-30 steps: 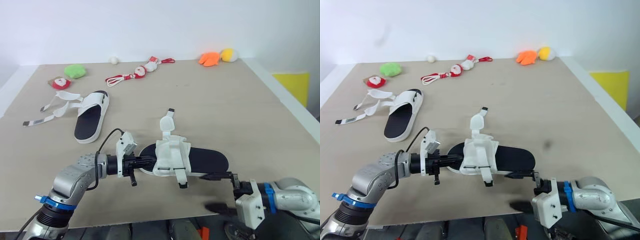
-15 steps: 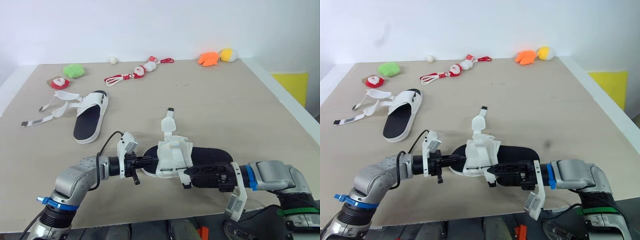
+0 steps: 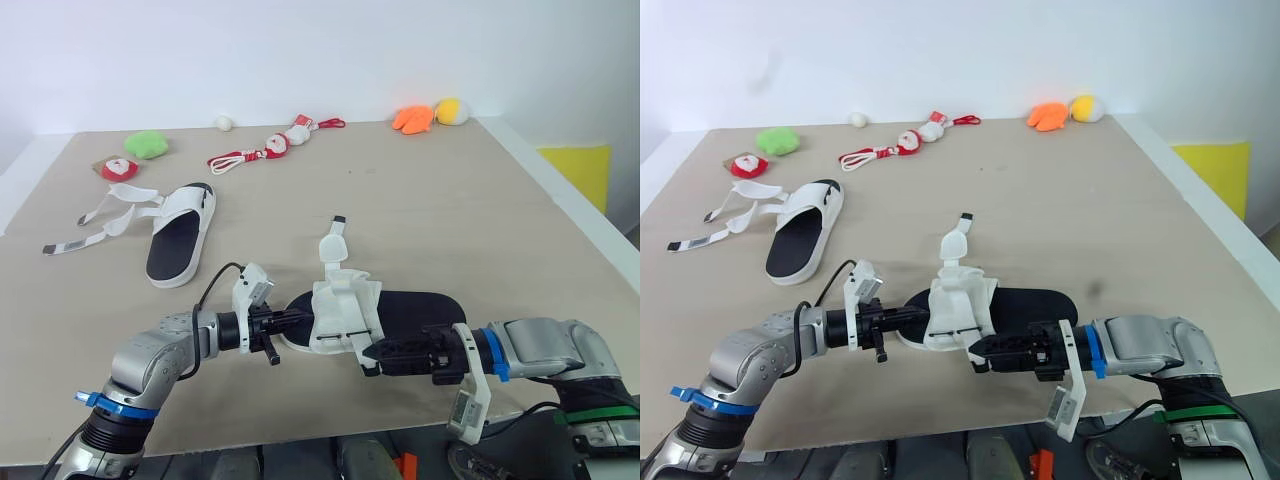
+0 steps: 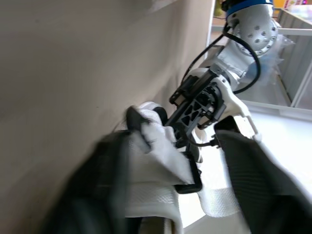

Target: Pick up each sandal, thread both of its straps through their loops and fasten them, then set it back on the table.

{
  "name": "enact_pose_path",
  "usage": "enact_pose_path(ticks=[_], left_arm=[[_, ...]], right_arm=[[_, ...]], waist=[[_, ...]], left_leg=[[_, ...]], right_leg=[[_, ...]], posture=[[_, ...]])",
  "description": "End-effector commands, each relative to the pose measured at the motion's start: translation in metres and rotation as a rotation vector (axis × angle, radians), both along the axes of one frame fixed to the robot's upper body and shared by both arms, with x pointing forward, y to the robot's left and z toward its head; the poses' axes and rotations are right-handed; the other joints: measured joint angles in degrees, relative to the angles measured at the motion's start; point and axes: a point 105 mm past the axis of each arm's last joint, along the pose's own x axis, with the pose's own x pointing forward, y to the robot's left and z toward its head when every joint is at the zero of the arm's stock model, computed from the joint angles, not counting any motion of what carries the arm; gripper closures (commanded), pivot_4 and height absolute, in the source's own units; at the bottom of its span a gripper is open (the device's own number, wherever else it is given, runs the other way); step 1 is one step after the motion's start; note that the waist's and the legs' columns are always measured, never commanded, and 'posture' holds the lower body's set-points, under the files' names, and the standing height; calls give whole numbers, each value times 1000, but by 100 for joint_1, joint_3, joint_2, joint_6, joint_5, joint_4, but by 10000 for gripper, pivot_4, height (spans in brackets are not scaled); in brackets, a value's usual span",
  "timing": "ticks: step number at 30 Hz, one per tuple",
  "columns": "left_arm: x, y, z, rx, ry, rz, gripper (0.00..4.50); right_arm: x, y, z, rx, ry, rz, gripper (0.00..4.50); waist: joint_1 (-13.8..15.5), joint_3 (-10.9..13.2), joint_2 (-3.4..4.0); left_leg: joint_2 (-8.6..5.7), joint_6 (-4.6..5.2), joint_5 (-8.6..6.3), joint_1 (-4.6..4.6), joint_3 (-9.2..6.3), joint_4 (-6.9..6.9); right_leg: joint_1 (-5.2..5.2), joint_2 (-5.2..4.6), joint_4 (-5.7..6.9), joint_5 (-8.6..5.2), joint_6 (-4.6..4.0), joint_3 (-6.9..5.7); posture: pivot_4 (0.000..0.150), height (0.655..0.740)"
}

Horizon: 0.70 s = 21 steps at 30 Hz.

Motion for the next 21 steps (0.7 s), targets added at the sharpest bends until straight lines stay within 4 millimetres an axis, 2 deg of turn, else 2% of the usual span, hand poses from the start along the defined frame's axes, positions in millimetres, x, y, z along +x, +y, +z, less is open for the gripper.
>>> enact_pose_path(ticks=[1,3,13,21], left_arm=[[5,3,-4,28,9,33,45000],[6,4,-4,25,13,38,45000],[10,3,-3,-4,43,74,45000],[10,2,-4,-4,52,82,45000]], right_arm=[[-3,2,4,3,-27,22,34288],[-4,1,2,-1,-18,21,43842],[-29,-3,-25,-69,151,72,43842],[-37,-7,-29,-55,263,69,43842]], waist=[[0,0,0],[-1,0,0],[-3,-1,0],[-4,-2,-4]], left_leg=[[0,0,0,0,0,0],[0,0,0,1,0,0],[-5,0,0,6,2,0],[-14,0,1,13,4,1]], right_leg=[[0,0,0,0,0,0],[1,0,0,0,0,1],[4,-1,0,-1,0,9],[11,-2,0,-1,0,23]], posture=[[1500,7400],[1500,7400],[1500,7400],[1500,7400]])
